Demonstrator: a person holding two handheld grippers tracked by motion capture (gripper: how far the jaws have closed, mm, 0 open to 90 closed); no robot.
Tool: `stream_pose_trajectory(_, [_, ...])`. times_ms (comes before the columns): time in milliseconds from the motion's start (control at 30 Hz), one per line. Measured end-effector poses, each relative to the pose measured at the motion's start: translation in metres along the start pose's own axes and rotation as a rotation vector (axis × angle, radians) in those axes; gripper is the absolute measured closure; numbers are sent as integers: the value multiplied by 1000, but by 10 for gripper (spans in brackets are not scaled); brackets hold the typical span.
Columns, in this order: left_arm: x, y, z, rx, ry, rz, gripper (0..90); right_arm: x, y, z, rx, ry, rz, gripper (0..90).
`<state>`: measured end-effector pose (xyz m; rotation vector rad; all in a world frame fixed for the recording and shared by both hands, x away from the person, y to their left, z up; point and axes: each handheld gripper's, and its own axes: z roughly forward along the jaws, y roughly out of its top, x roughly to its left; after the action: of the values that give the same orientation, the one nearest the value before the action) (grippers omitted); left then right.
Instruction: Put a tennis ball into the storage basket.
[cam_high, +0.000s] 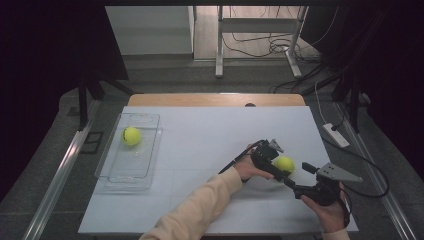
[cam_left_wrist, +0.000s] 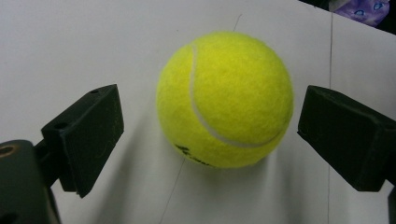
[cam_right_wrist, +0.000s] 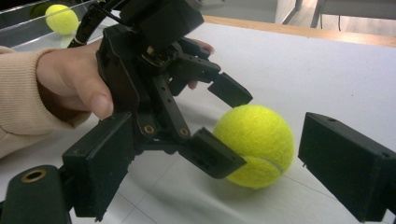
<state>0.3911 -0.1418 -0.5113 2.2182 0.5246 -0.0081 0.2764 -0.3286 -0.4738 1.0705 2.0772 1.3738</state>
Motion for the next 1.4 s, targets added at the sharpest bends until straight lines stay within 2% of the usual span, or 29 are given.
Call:
stream_pose_trajectory(233, [-2,1,10,14,0,14,81,2,3,-3,-16,2,-2,108])
stream_pose_trajectory(333, [-4,2,13,5,-7,16,87,3,3,-3,-17,4,-3,108])
stream_pose_trajectory(433, [-6,4,13,-13,2,26,144,3,3,-3,-17,3,-2,108])
stream_pose_trajectory(533, [-8,4,14,-16,2,29,223,3,3,-4,-17,3,-2,108])
stream_pose_trajectory(567, [-7,4,14,-9,14,37,245,3,3,-4,-20,3,-1,108])
stream_pose_trajectory(600, [-7,4,14,-10,11,24,252,2,3,-4,-21,3,0,108])
stream_pose_trajectory(667, [-5,4,13,-11,1,23,262,2,3,-4,-18,2,0,108])
stream_pose_trajectory(900, [-3,4,11,1,-10,36,273,1,3,-4,-21,0,0,109])
stream_pose_trajectory(1033, [1,3,6,11,-8,24,274,1,3,-5,-21,-4,2,109])
stream_pose_trajectory(1200, [5,4,-4,-3,1,17,275,0,2,-5,-22,-4,5,109])
stream_pose_trajectory(1333, [9,2,-15,-1,33,32,274,0,1,-3,-14,-4,5,109])
stream_pose_trajectory(1400, [12,0,-22,-13,42,21,274,0,1,-2,-11,-1,5,109])
